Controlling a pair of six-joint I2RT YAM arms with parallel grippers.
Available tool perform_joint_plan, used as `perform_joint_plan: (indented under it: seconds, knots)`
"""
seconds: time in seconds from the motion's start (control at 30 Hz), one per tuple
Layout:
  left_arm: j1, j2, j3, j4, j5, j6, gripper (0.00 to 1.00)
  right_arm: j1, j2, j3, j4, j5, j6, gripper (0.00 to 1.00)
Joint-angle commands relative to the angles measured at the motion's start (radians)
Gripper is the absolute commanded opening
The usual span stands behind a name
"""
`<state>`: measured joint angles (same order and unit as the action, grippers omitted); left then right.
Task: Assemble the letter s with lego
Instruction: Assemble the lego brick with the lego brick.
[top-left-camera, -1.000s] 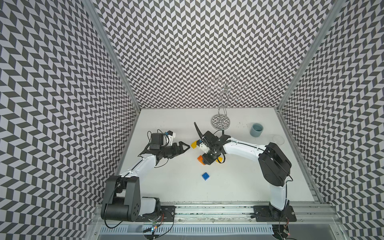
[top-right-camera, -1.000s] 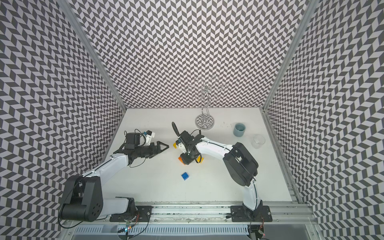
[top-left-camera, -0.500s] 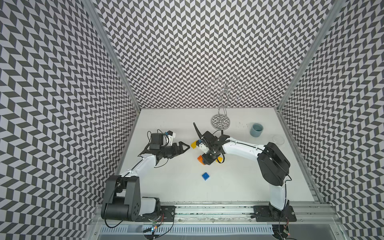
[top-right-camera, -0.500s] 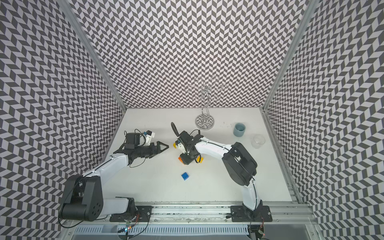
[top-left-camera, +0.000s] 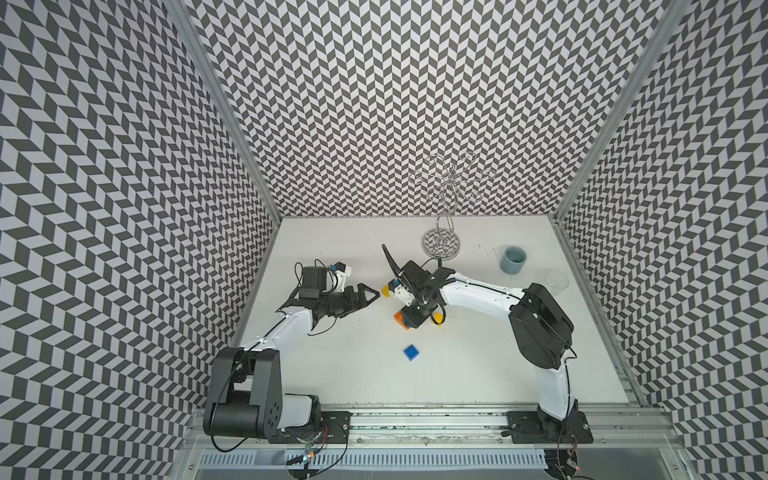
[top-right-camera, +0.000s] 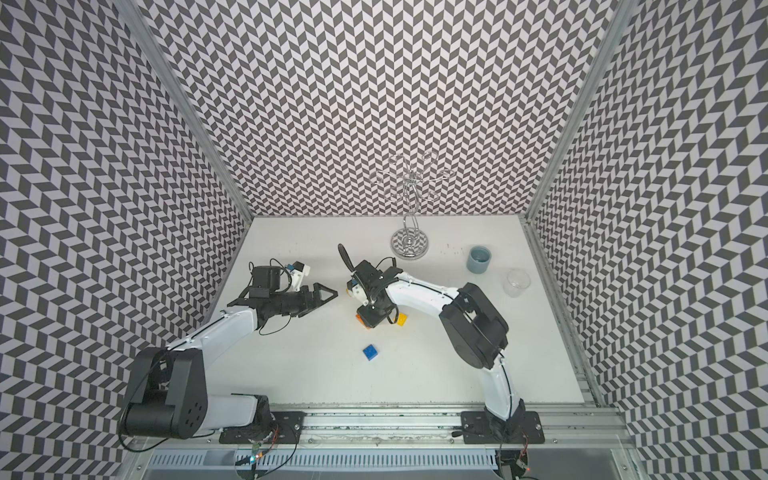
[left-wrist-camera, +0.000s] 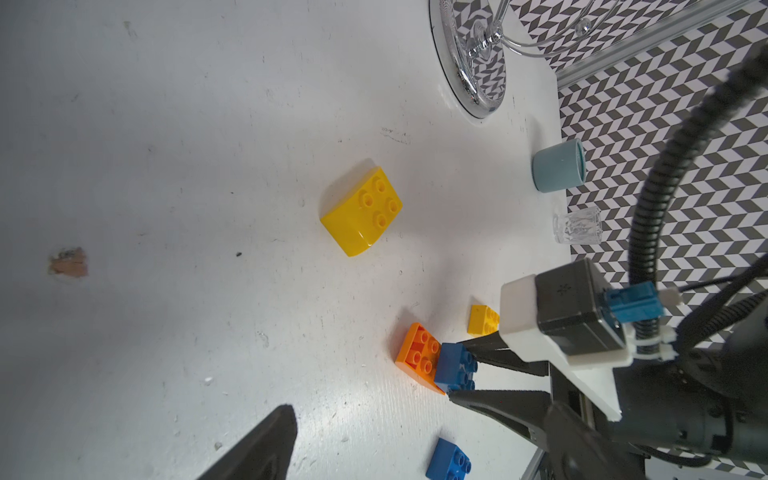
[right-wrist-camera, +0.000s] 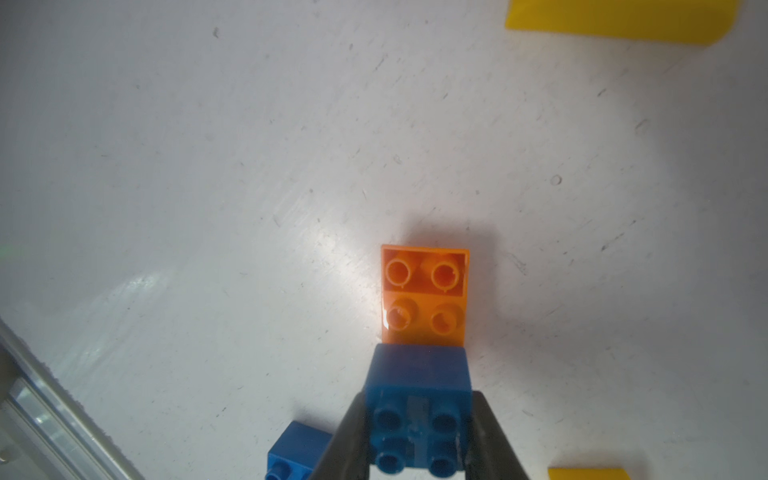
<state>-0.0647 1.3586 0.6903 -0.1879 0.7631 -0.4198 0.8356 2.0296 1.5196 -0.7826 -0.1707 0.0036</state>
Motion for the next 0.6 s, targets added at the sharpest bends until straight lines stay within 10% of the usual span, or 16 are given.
perform_joint_plan:
  seconds: [0.0, 0.57]
  knots:
    - [0.009, 0.005, 0.002, 0.014, 0.027, 0.003, 0.95, 0.006, 0.040, 0.002, -0.030, 0.039, -0.028, 0.30]
    - [0.016, 0.009, 0.009, 0.013, 0.037, -0.005, 0.95, 0.017, 0.108, 0.042, -0.105, 0.029, -0.023, 0.30]
